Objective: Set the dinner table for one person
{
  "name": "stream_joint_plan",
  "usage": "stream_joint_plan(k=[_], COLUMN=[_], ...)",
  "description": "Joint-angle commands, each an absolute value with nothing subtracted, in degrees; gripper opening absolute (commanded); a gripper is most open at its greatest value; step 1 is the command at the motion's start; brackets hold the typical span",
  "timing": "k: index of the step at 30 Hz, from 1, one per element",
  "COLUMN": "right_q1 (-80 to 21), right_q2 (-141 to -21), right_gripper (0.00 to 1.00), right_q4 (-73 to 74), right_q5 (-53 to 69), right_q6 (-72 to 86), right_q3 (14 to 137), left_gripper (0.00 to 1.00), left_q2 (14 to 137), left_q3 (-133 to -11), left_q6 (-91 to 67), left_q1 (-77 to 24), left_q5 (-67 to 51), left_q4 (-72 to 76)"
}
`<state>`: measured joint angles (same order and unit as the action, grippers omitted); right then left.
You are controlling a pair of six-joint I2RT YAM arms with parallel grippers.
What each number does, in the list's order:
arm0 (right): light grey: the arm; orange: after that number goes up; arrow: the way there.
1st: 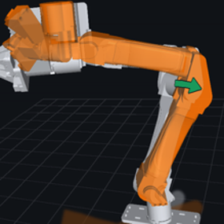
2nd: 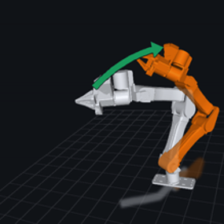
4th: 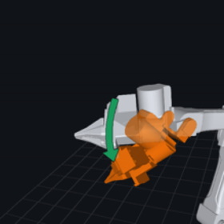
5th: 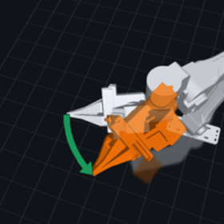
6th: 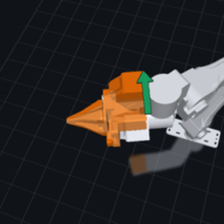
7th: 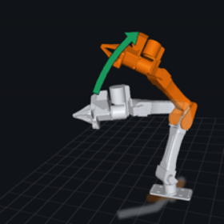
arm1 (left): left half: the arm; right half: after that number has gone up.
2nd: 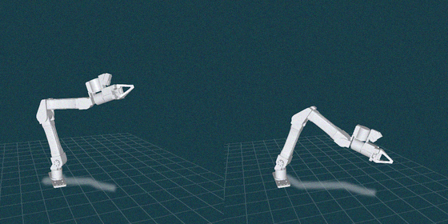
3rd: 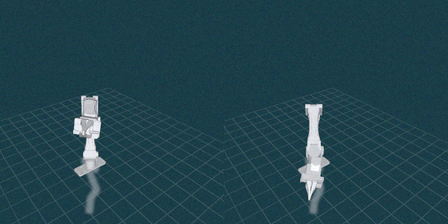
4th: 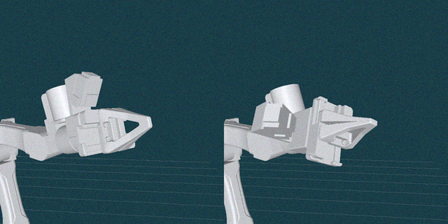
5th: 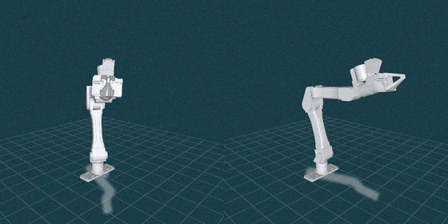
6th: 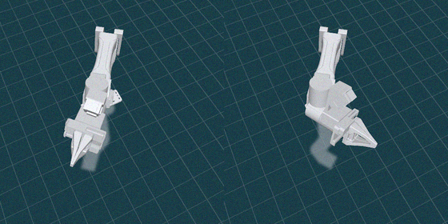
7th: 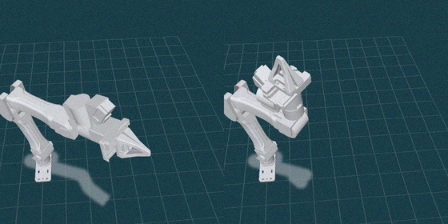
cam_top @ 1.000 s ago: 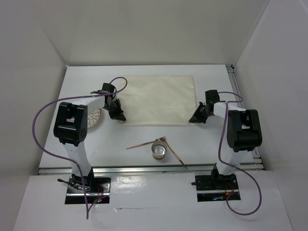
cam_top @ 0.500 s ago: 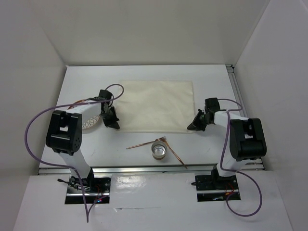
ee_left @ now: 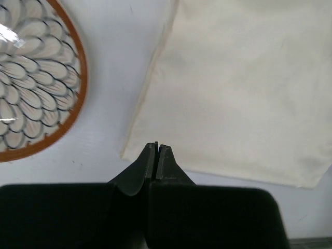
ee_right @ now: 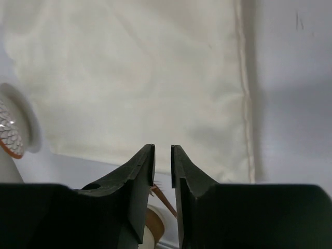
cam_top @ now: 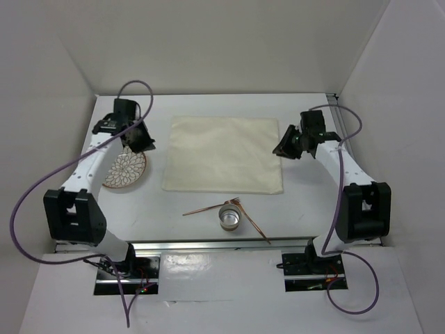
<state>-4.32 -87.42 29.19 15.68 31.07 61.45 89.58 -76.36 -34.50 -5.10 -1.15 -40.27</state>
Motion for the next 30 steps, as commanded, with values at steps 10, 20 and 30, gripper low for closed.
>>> stream_joint_plan(k=[10, 20, 30], right_q1=[-5.89, -5.89, -5.89], right_q2=[-84.28, -82.27, -81.04], right_gripper=[0.35, 0.35, 0.35], right_q4=[29.71, 31.99, 33.66], right_q5=[19.34, 17.58, 16.52], right_q6=[29.44, 29.97, 29.97], right_q3=[62.32, 59.77, 60.29], left_gripper=[0.0, 0.0, 0.0], left_q2=[90.06, 104.49, 104.52], left_q3=[-73.56, -71.19, -62.85], left_q6=[-32.07, -35.85, -39.19], left_q1=[0.63, -9.49, -10.9], left_q5=[-11.51, -4.41, 0.53], left_q4=[-36.04, -31.11, -31.64])
